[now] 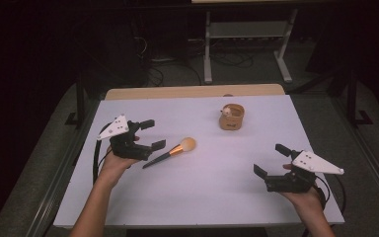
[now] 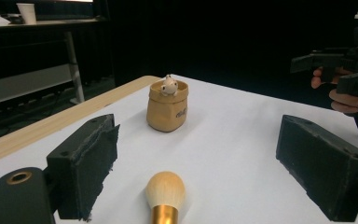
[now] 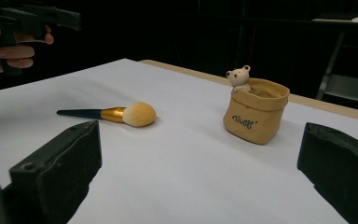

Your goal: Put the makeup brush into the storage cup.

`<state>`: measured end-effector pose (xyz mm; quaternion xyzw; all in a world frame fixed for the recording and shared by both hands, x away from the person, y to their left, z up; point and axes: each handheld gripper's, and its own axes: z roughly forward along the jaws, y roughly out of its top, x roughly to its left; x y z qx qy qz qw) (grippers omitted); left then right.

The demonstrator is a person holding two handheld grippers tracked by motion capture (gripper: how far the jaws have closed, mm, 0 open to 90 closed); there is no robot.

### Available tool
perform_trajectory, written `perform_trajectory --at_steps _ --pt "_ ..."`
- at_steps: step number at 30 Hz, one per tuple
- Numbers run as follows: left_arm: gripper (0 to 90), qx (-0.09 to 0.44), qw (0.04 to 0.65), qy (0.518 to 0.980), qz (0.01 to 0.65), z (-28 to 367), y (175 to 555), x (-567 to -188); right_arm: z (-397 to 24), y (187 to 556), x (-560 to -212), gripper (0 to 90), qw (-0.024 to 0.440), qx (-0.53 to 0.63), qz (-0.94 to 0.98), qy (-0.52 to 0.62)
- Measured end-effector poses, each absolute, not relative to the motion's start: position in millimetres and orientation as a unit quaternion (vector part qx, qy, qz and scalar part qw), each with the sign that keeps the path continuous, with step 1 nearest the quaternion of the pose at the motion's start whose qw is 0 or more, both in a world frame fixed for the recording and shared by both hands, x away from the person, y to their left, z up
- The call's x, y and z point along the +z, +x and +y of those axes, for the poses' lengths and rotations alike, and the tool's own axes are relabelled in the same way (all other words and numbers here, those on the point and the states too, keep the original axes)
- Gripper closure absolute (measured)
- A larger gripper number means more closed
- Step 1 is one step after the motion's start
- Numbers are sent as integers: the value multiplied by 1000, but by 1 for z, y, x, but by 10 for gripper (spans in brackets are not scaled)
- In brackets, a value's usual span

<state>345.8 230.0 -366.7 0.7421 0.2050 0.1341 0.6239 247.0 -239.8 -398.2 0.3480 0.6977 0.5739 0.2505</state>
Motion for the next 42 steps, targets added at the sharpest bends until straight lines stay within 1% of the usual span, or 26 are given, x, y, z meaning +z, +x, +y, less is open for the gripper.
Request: perform_trajectory --at_steps 12,22,23,36,42 --pt "122 140 631 736 200 226 359 -359 -239 247 -398 0 248 575 696 351" --pt "123 135 640 730 201 221 369 -361 -239 245 -398 0 244 573 697 356" --pt "123 133 641 728 202 219 371 -361 -239 245 -398 0 250 575 696 350" --pt "123 129 641 732 188 204 386 -356 -240 243 -398 0 251 574 694 355" --pt "122 124 637 737 189 198 396 -359 -240 244 -398 0 250 575 693 355"
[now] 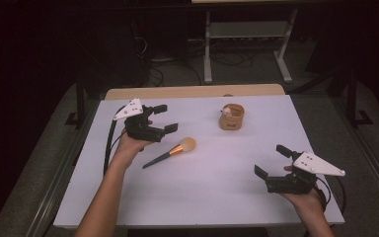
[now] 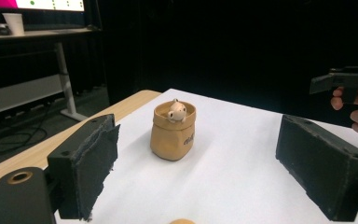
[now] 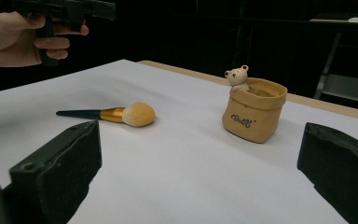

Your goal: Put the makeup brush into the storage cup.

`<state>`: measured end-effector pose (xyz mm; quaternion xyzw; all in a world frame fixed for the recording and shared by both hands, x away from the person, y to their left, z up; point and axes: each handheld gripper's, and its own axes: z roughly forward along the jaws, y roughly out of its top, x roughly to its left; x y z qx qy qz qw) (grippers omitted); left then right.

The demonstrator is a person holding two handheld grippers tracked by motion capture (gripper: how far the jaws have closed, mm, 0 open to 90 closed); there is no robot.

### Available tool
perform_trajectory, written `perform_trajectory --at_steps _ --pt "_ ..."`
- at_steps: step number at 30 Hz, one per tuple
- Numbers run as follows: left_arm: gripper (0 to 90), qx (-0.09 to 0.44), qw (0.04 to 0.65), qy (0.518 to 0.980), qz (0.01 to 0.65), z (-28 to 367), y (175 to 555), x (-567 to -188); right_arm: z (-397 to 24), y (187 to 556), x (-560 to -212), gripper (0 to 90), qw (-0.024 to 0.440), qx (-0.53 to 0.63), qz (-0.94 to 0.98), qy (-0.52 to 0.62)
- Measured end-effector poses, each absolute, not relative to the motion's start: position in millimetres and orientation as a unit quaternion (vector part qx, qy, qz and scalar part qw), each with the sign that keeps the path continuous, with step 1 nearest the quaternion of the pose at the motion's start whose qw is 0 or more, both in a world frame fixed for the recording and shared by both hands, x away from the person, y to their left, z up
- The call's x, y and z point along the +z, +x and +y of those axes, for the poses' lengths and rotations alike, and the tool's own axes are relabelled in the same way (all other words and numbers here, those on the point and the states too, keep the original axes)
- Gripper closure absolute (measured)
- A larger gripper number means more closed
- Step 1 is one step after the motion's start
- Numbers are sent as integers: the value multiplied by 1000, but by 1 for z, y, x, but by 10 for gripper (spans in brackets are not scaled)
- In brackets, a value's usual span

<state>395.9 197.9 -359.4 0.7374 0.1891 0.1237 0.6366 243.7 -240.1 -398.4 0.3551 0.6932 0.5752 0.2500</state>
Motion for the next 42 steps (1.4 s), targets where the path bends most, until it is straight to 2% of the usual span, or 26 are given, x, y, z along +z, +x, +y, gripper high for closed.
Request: perform_trajectory --at_steps 15,42 --pt "120 122 604 763 198 187 409 -362 -241 245 -399 0 253 569 696 358" --pt "131 115 506 827 216 182 412 -372 -240 245 -399 0 256 569 695 357"
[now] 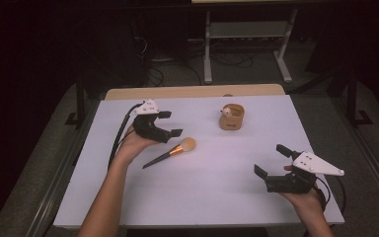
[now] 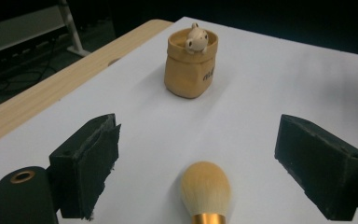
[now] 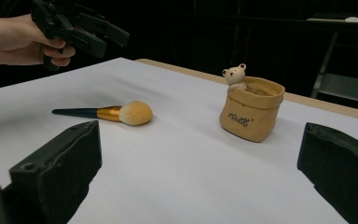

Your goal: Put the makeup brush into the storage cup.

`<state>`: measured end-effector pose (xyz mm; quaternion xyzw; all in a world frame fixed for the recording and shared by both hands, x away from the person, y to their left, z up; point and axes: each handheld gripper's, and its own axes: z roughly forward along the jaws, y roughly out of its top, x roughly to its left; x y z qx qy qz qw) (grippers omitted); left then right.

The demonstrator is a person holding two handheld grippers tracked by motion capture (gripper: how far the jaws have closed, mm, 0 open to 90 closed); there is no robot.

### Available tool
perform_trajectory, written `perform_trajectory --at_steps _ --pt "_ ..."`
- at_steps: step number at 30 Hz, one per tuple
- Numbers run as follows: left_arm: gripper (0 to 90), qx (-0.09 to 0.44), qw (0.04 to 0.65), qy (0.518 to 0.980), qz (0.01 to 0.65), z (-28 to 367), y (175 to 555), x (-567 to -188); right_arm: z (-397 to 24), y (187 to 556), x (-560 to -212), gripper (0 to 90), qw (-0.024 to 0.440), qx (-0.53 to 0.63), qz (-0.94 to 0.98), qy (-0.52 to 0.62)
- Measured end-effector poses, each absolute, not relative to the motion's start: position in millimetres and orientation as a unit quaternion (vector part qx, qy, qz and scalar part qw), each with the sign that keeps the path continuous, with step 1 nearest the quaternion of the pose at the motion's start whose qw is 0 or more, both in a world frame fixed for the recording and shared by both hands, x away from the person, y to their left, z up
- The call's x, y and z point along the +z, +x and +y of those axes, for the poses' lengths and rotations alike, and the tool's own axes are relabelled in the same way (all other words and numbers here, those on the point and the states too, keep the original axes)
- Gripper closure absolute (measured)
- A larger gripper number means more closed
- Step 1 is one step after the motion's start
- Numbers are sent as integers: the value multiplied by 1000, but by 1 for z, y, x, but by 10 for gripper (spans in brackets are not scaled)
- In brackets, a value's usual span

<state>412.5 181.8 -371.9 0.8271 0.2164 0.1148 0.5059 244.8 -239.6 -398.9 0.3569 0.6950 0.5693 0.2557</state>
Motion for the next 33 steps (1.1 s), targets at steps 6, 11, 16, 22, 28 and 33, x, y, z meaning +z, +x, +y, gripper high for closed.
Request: perform_trajectory --at_steps 6,11,16,22,28,33 --pt "132 111 488 838 217 178 412 -373 -240 245 -398 0 257 569 695 356" --pt "135 109 471 848 217 175 411 -374 -239 244 -398 0 251 569 695 361" --pt "141 109 451 860 212 172 412 -376 -239 244 -399 0 253 569 696 359" --pt "147 101 417 878 212 167 413 -379 -240 246 -399 0 255 569 695 357" --pt "147 89 389 889 224 168 418 -381 -239 247 -399 0 254 569 695 358" --pt "150 80 363 902 219 167 421 -380 -238 246 -399 0 253 568 697 356"
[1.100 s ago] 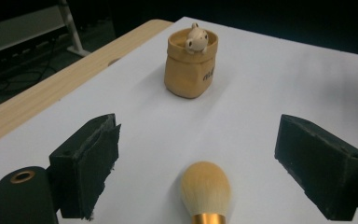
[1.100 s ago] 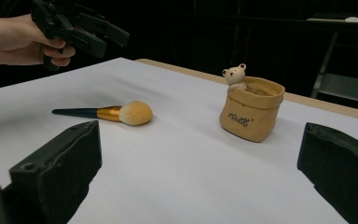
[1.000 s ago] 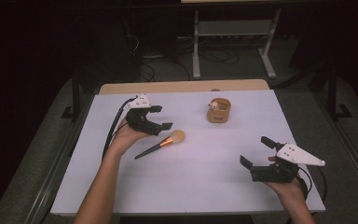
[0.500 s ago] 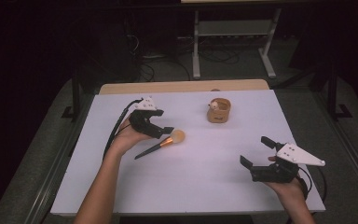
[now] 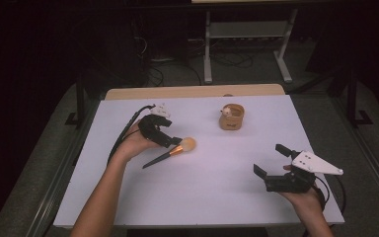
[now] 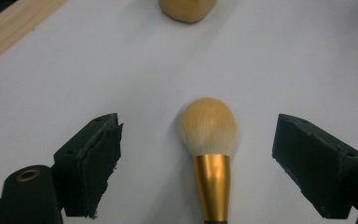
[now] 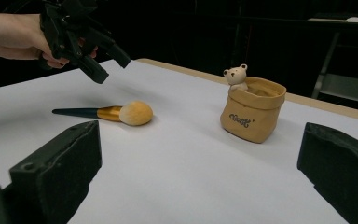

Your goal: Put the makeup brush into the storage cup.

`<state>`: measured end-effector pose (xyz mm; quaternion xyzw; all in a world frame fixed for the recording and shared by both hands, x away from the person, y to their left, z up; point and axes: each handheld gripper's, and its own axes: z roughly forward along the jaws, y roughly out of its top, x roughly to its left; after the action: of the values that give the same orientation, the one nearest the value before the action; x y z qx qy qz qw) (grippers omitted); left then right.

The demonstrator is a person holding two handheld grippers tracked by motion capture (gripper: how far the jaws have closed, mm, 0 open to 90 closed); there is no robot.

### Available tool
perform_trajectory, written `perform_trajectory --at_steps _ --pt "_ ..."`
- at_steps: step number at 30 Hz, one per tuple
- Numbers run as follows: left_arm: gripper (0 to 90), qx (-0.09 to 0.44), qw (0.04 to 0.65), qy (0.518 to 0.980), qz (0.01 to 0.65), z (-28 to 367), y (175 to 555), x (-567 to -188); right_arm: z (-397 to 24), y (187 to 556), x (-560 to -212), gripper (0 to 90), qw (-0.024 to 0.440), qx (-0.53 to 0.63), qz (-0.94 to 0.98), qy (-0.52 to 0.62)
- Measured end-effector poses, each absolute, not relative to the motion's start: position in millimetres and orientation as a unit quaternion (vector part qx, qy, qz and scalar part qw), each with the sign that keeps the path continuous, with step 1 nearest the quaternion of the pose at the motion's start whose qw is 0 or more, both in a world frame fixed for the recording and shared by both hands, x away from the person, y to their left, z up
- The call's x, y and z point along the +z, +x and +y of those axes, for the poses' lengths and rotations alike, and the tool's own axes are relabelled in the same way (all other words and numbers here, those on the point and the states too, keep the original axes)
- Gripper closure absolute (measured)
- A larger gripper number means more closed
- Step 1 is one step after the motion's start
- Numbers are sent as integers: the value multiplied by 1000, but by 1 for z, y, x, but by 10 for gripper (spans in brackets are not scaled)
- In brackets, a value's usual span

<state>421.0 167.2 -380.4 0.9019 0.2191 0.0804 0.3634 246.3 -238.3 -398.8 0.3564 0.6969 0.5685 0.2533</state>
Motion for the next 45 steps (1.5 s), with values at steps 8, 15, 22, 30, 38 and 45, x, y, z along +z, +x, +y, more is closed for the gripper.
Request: perform_trajectory --at_steps 8,15,22,30,38,45 --pt "172 59 316 921 220 161 425 -389 -239 247 -399 0 254 570 696 356" --pt "173 47 286 930 228 157 426 -396 -239 247 -399 0 252 570 696 358" --pt "174 45 261 938 224 150 427 -399 -239 247 -399 0 253 571 695 357" --pt "216 41 238 946 217 141 427 -403 -240 247 -399 0 253 572 694 357" --pt "257 39 219 951 215 135 428 -407 -240 247 -399 0 252 572 693 360" --pt "331 40 204 955 211 132 428 -409 -241 247 -399 0 253 571 693 360"
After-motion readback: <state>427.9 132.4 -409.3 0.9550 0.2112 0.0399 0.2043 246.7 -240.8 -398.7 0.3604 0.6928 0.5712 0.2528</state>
